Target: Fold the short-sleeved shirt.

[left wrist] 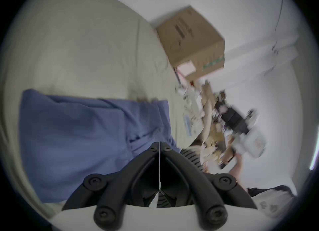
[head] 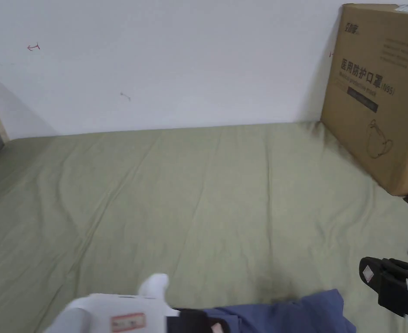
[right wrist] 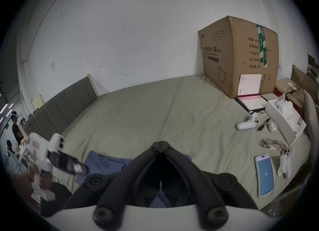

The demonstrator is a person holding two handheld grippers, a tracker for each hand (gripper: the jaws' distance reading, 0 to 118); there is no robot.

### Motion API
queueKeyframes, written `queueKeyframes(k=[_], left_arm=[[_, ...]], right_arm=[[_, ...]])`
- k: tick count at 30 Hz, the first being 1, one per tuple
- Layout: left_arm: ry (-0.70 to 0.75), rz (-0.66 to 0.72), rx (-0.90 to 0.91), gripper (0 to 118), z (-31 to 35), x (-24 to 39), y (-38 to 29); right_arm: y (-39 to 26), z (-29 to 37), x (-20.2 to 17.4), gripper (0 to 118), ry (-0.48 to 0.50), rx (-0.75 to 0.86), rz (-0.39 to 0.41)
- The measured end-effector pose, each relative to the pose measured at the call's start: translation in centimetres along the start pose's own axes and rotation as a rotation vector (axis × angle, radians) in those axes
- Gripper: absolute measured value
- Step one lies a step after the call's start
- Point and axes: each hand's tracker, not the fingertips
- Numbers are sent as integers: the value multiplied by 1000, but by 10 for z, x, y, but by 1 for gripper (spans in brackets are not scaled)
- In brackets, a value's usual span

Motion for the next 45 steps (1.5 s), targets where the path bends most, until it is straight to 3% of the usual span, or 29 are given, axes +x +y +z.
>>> queueKeyframes(k=[1,2,5,6,7,11,17,20,25,26,27,28,29,30,31,32,37,38,42,45], left_arm=[[-19,45,29,3,16,-13,4],[-35,100,48,23,33,-28,7],[12,207,87,99,66,-61,3],[38,219,92,113,74,-74,2],[60,232,98,118,81,-86,0],[57,341,127,118,94,-137,-4],[-223,456,38,118,43,-179,-23],[-370,403,39,118,10,-187,-16],[-470,424,45,114,-4,-200,-16],[-441,419,48,96,2,-199,-17],[-330,383,36,55,7,-201,-16],[-119,306,-7,5,11,-204,-16],[110,231,-72,6,7,-203,-17],[-100,262,-28,6,8,-197,-17],[-71,302,6,6,12,-185,-12],[52,253,-25,6,12,-146,-14],[227,18,35,6,41,-84,2],[291,-18,65,6,55,-71,6],[826,-316,154,6,100,-33,15],[960,-371,158,6,118,-13,16]], right_arm=[[0,1,-2,0,-2,0,8],[-1,1,-4,0,-2,-1,14],[-3,-2,-8,0,10,-16,12],[-4,-4,-11,0,12,-24,10],[-4,-5,-13,0,15,-29,9],[-5,-6,-23,0,44,-23,8],[0,-12,-41,0,56,-56,54],[2,-13,-49,0,53,-59,65],[6,-14,-56,0,58,-56,75],[6,-15,-58,0,58,-57,80],[6,-15,-59,0,59,-59,85],[5,-16,-59,0,61,-62,88],[4,-18,-60,0,61,-66,90],[3,-20,-60,0,61,-69,90],[2,-20,-60,0,63,-72,88],[2,-21,-60,0,66,-75,85],[2,-21,-62,0,83,-75,88],[2,-20,-62,0,84,-71,93],[2,-17,-59,0,98,-55,100],[1,-15,-55,0,110,-48,89]])
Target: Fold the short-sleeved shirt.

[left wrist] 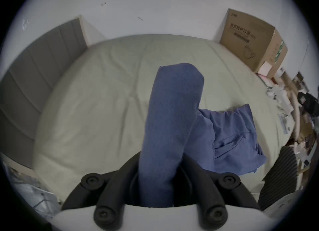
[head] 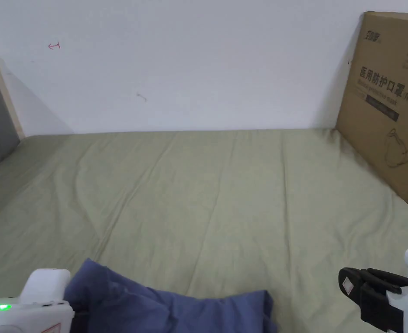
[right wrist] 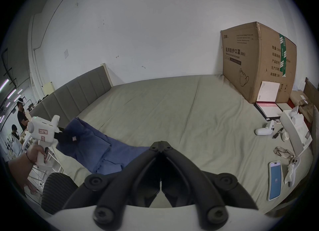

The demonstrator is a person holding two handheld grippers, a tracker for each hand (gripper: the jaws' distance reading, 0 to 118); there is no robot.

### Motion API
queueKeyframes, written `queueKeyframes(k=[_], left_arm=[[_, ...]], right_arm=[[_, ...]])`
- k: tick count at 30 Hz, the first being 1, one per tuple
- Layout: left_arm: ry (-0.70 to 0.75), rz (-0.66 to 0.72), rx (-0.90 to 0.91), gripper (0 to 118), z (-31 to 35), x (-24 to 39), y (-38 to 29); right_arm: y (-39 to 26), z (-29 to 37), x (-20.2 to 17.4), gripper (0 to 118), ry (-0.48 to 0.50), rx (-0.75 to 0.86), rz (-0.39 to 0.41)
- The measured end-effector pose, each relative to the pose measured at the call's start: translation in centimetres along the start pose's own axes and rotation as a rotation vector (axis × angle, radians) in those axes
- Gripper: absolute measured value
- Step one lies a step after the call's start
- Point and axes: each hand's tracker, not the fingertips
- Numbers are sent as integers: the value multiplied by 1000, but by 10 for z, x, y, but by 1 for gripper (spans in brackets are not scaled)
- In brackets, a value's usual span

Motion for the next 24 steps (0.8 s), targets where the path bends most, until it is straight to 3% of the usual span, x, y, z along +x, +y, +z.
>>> queueKeyframes(k=[2,8,13,14,17,18,19,21,24], left_arm=[[-53,25,-10,6,8,10,6],[-471,273,-173,6,-26,77,19],[-576,283,-287,10,-81,143,26],[-596,309,-320,23,-92,151,24],[-726,406,-393,82,-113,164,16],[-755,440,-396,94,-113,164,15],[-789,456,-385,99,-113,163,14],[-848,442,-319,99,-100,156,18],[-789,349,-173,99,-65,139,26]], right_arm=[[-1,1,3,0,5,-7,-27],[-7,7,12,0,20,-3,-84],[-9,14,22,0,12,-4,-103],[-10,16,23,0,9,-1,-103],[-11,19,27,0,1,3,-102],[-11,19,29,0,-1,3,-104],[-11,19,31,0,0,3,-108],[-13,18,33,0,0,3,-116],[-14,16,37,0,-1,8,-128]])
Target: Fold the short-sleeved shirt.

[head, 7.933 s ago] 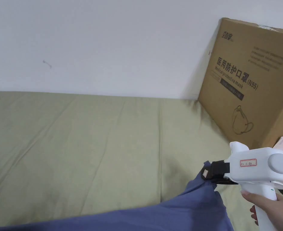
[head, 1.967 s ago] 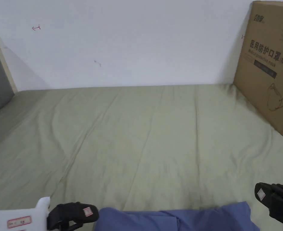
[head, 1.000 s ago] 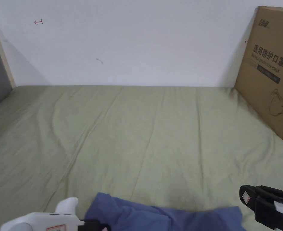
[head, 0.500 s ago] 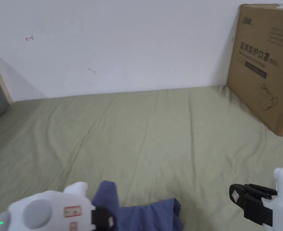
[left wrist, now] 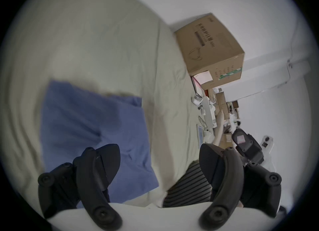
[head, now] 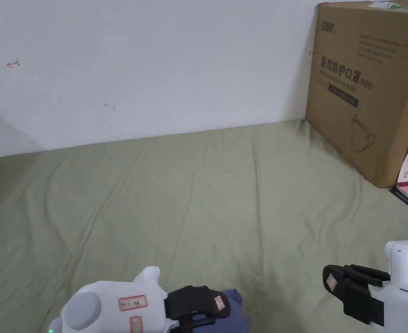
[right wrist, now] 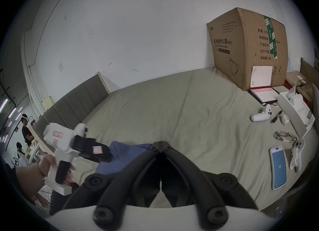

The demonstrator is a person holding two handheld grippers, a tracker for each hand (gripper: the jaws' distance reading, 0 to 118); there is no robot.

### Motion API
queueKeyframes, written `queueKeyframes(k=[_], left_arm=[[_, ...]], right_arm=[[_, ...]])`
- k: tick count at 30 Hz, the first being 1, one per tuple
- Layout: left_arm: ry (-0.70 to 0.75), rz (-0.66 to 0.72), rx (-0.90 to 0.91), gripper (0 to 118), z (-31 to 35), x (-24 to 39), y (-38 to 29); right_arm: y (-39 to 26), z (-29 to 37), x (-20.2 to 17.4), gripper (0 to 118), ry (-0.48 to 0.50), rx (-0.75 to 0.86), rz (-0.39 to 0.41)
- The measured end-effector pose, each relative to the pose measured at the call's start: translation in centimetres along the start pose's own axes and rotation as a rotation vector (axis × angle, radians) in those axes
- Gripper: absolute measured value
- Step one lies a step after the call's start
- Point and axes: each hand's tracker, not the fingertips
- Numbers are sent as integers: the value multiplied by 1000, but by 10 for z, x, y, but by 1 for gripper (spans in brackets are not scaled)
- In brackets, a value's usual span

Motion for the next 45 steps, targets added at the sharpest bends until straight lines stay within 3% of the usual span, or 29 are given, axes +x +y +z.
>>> queueKeyframes(k=[2,3,4,5,12,19,24,27,31,37,42,45], left_arm=[[90,-102,35,89,20,12,-3],[143,-150,44,72,29,17,-6],[171,-189,53,45,33,21,-10],[177,-225,49,4,34,24,-13],[204,-280,-113,0,-35,30,-28],[280,-89,-196,0,-119,-7,-36],[153,-6,-169,0,-120,-6,-42],[-107,39,-167,0,-102,8,-43],[-59,-204,157,0,-23,55,-34],[205,-512,732,0,104,112,-27],[467,-613,1084,0,150,126,-40],[555,-614,1158,0,153,117,-44]], right_arm=[[0,-1,1,0,-1,4,-4],[1,-2,2,0,0,5,-5],[1,-2,2,0,-1,6,-6],[1,-3,2,0,-1,6,-6],[2,-2,1,0,-3,13,4],[-1,9,1,0,6,18,-57],[-7,6,-2,0,-10,-6,-43],[-9,2,-4,0,28,-30,-91],[-1,6,-14,0,61,-5,-108],[40,38,-50,0,33,272,117],[56,51,-74,0,-108,541,223],[54,42,-70,0,-181,603,178]])
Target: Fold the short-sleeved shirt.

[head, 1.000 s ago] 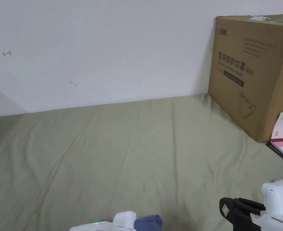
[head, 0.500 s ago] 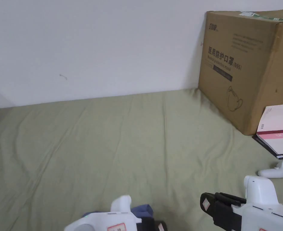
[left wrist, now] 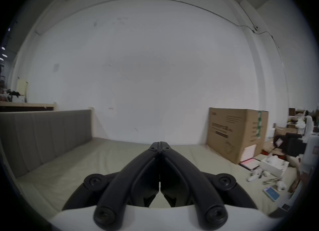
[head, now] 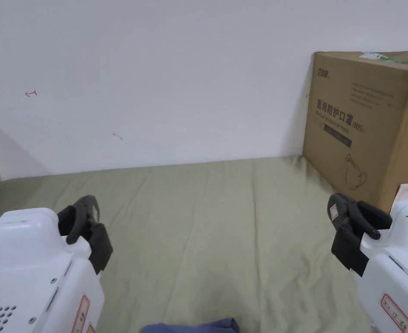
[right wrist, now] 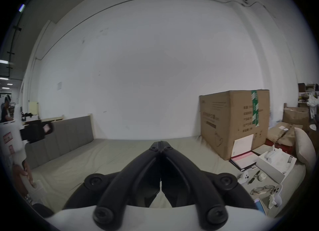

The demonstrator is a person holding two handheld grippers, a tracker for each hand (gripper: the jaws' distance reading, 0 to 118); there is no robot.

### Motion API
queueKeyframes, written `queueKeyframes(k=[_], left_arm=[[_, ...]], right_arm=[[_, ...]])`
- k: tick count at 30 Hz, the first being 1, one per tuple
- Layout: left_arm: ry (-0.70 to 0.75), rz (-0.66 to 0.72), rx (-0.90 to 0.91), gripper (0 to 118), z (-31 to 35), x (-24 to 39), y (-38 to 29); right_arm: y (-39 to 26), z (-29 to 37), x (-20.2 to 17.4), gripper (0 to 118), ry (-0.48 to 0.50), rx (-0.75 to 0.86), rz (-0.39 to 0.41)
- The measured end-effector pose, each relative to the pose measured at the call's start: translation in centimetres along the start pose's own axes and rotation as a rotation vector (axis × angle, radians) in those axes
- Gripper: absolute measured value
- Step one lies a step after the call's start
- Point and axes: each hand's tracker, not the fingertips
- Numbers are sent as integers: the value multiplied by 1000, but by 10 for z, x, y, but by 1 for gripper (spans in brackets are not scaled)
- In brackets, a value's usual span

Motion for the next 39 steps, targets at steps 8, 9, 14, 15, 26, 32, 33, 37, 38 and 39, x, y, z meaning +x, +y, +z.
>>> queueKeyframes(k=[8,9,14,15,26,32,33,37,38,39], left_arm=[[115,-27,-116,0,-10,-16,-46],[112,17,-130,0,-10,-19,-48],[117,30,-118,0,-9,-21,-51],[109,25,-120,0,-10,-20,-50],[42,7,-88,0,-6,-18,-45],[29,64,-145,0,-5,-38,-35],[31,68,-169,0,-5,-42,-35],[-41,122,-297,0,-8,-57,-42],[-55,132,-338,0,-9,-60,-46],[-55,128,-371,0,-9,-62,-51]], right_arm=[[-32,-10,19,0,-117,-49,5],[-31,-9,22,0,-121,-51,2],[-28,-9,26,0,-126,-52,8],[-27,-9,26,0,-124,-52,7],[-31,-14,20,0,-78,-92,23],[-50,-36,4,0,190,-345,-43],[-60,-47,0,0,255,-452,-91],[-128,-90,-13,0,368,-911,-349],[-149,-96,-16,0,374,-990,-412],[-174,-103,-17,0,383,-1052,-442]])
